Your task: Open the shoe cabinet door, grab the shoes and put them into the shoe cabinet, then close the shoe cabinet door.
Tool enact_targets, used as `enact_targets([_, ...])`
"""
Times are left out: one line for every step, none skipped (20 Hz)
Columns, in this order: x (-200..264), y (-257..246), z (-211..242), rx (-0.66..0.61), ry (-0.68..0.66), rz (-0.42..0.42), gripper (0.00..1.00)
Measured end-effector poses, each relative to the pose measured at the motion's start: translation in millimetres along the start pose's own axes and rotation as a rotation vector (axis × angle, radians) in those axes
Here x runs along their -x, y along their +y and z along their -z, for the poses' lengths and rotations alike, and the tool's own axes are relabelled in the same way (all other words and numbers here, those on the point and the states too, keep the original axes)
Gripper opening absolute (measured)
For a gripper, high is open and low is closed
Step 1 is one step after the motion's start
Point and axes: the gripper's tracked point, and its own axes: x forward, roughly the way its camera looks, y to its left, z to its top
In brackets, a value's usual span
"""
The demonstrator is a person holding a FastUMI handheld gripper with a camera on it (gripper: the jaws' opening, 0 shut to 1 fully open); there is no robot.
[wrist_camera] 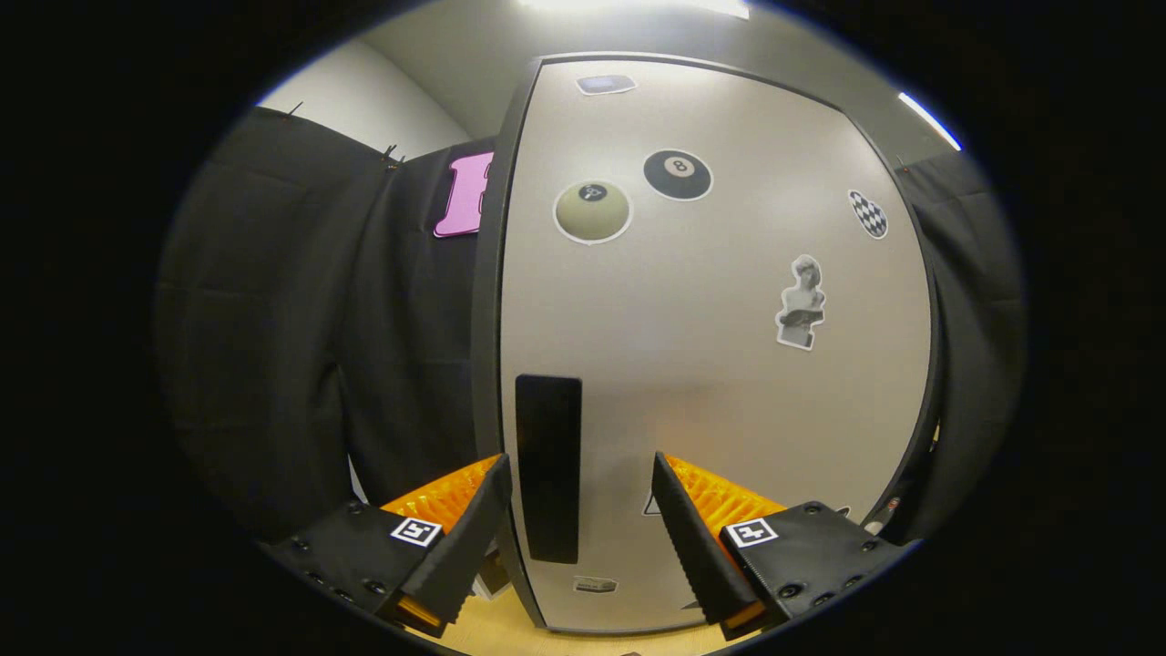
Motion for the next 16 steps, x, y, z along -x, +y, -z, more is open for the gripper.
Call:
enact_targets([-3, 0, 1, 0.003, 0.007, 0.007, 0.97])
enact_targets([-3, -3, 2, 0.003, 0.010, 0.026, 0.95])
enact_targets([-4, -4, 1, -0.004, 0.009, 0.036, 0.91])
enact_targets([-5, -3, 0, -0.019, 0.008, 0.037, 0.86])
enact_targets([-6, 0, -1, -0.034, 0.009, 0.029, 0.80])
enact_targets([-9, 6, 1, -0.049, 0.020, 0.006, 0.70])
enact_targets([-10, 10, 3, -0.057, 0.036, -0.008, 0.60])
enact_targets([-10, 11, 7, -0.064, 0.057, -0.004, 0.50])
enact_targets([-12, 13, 6, -0.069, 0.058, -0.007, 0.43])
enact_targets([-10, 12, 7, -0.063, 0.057, 0.001, 0.41])
enact_targets([-10, 12, 6, -0.059, 0.057, 0.010, 0.39])
enact_targets([-11, 12, 7, -0.055, 0.058, 0.014, 0.35])
enact_targets([-10, 12, 6, -0.056, 0.055, 0.016, 0.35])
enact_targets([-10, 13, 7, -0.059, 0.058, 0.017, 0.32])
enact_targets([-10, 13, 7, -0.060, 0.059, 0.008, 0.29])
enact_targets([-10, 13, 7, -0.064, 0.050, -0.003, 0.26])
